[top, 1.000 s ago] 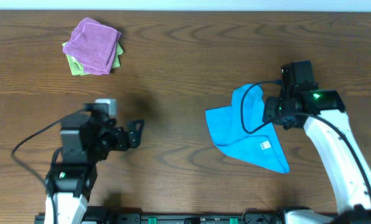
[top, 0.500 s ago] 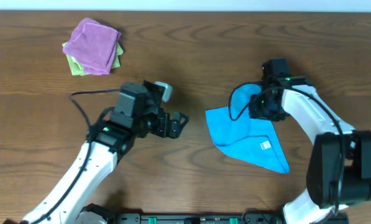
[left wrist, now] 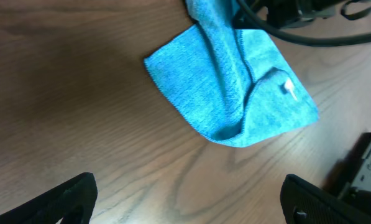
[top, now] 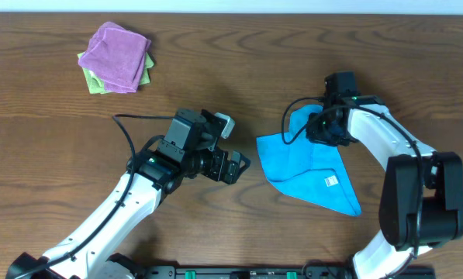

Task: Fold the cloth

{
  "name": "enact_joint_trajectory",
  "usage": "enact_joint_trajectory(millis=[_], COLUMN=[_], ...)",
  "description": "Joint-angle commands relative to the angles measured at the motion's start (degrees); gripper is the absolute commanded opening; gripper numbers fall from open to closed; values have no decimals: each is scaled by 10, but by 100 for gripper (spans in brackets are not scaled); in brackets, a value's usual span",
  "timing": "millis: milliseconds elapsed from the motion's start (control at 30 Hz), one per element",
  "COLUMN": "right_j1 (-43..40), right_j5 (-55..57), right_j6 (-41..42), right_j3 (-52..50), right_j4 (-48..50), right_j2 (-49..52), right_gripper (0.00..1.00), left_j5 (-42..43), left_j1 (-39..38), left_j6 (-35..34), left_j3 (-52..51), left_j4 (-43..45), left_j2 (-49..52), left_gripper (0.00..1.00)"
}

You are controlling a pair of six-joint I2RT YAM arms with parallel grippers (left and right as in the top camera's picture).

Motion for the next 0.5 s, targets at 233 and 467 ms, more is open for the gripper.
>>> enact_joint_trajectory(millis=[233, 467], right_j1=[4, 4], right_j5=[0, 0], right_j6=[6, 10], right_j3=[4, 4], right_j4=[11, 26], right_j2=[11, 23], right_gripper=[31, 25], left_j5=[30, 41], left_j1=[-1, -18], left_j6=[-16, -78], left_j3=[9, 9], left_j4=[5, 47], left_j2=[11, 62], left_gripper=[95, 96])
